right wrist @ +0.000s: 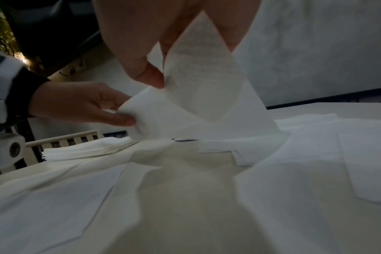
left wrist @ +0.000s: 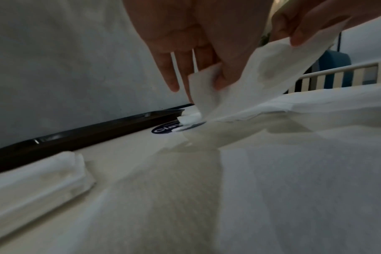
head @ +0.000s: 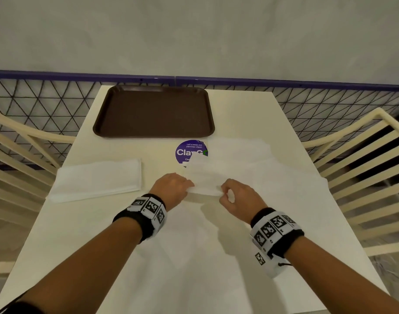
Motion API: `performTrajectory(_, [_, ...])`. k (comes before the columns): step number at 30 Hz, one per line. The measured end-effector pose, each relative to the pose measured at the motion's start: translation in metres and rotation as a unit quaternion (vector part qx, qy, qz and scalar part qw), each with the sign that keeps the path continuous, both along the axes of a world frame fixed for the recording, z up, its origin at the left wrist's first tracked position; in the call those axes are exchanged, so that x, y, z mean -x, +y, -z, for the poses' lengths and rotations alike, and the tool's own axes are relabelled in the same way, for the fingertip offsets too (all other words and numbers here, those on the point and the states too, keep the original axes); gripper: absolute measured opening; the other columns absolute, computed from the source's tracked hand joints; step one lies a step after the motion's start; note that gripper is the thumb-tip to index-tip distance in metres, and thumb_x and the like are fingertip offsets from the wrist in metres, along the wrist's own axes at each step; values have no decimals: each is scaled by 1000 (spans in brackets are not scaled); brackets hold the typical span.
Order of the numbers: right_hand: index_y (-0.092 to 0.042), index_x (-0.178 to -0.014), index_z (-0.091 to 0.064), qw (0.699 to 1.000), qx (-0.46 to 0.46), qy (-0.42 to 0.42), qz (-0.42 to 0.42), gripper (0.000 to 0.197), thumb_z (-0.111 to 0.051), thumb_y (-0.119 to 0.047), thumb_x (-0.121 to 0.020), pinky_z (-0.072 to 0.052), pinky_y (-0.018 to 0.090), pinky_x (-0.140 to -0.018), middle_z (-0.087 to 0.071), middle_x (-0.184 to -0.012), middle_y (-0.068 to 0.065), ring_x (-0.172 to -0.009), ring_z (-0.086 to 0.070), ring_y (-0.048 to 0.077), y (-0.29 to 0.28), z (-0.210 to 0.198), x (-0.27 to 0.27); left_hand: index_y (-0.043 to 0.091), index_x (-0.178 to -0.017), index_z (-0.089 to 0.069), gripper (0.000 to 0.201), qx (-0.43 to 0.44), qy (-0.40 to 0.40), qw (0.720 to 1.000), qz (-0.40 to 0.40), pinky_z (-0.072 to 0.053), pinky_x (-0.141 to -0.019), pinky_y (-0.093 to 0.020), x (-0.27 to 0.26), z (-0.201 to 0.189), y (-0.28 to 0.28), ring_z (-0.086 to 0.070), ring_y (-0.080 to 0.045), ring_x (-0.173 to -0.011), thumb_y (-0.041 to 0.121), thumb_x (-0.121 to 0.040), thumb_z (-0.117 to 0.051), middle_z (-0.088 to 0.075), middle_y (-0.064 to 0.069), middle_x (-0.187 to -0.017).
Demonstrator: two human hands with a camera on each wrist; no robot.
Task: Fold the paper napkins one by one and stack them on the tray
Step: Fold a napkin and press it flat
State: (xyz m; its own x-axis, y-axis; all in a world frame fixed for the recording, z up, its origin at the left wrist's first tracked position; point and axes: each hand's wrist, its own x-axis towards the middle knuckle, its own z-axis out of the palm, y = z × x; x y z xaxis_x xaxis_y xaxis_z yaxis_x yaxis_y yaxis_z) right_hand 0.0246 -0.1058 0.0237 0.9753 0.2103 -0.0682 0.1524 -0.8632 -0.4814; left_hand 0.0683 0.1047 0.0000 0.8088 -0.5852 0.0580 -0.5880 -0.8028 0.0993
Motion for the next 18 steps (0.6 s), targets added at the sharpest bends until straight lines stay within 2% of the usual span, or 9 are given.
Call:
performTrajectory(1, [-9, -108, -52, 1000, 6, 18, -4, 27, -56, -26, -88, -47, 32, -84, -62, -117, 5, -101, -59, 28, 0, -1, 1, 18, -69, -74, 13, 14, -3, 1000, 6, -55, -45, -27, 1, -1, 4, -65, -21, -48, 17, -66, -61, -67, 3, -57])
performTrajectory(3, [-18, -126, -42, 996, 47, 75, -27, 51, -60, -40, -84, -43, 31, -95, -53, -129, 0, -115, -53, 24, 5, -4, 7, 17, -68, -74, 32, 39, 7, 999, 2, -55, -46, -27, 6, -4, 11, -65, -20, -50, 21, -75, -43, -69, 3, -57])
performTrajectory(5, [-23, -143, -26, 984, 104, 123, -71, 69, -58, -45, -85, -28, 30, -111, -37, -146, -3, -134, -37, 19, 9, 3, 15, 12, -72, -72, 22, 59, 27, 998, 7, -55, -52, -31, 19, -12, 22, -66, -24, -58, 18, -75, -51, -70, -2, -66])
performTrajectory(8, [-21, -146, -26, 963, 178, 135, -150, 49, -38, -30, -99, -12, 27, -117, -22, -155, -3, -142, -24, 15, 17, 19, 30, 9, -94, -66, 18, -4, 122, 992, 4, -52, -74, -34, 44, -21, 38, -62, -26, -88, 19, -84, -55, -67, -6, -94])
performTrajectory(10, [-17, -140, -40, 965, 146, 174, -133, 40, -32, -24, -102, -26, 30, -113, -40, -147, 5, -134, -39, 20, 24, 28, 42, 11, -104, -61, 24, -48, 199, 978, -38, -47, -82, -30, 55, -19, 50, -57, -23, -95, 26, -87, -51, -64, -5, -100])
performTrajectory(12, [-15, -137, -45, 967, 100, 204, -112, 38, -33, -22, -102, -33, 29, -107, -49, -140, 5, -128, -46, 22, 29, 31, 53, 14, -97, -59, 18, -24, 266, 959, -95, -43, -76, -25, 63, -13, 60, -54, -21, -85, 29, -87, -54, -61, -6, -93])
performTrajectory(14, [-12, -133, -50, 968, 74, 221, -95, 36, -36, -21, -101, -36, 27, -100, -56, -133, 6, -122, -51, 22, 30, 31, 58, 20, -97, -58, 16, 17, 319, 934, -158, -38, -77, -21, 67, -6, 70, -52, -19, -87, 32, -87, -57, -59, -6, -100])
performTrajectory(16, [-11, -117, -58, 969, 63, 225, -75, 29, -37, -21, -101, -37, 25, -80, -64, -106, 8, -101, -57, 23, 30, 29, 57, 17, -117, -57, 33, 46, 353, 911, -206, -36, -85, -21, 69, 0, 80, -53, -22, -104, 35, -89, -56, -58, -6, -118])
performTrajectory(18, [-17, -92, -54, 969, 67, 232, -51, 20, -37, -21, -100, -29, 24, -68, -54, -80, -1, -85, -48, 18, 32, 25, 54, 14, -109, -59, 28, 101, 362, 893, -247, -36, -84, -21, 70, 4, 87, -54, -23, -106, 35, -91, -55, -61, -9, -115])
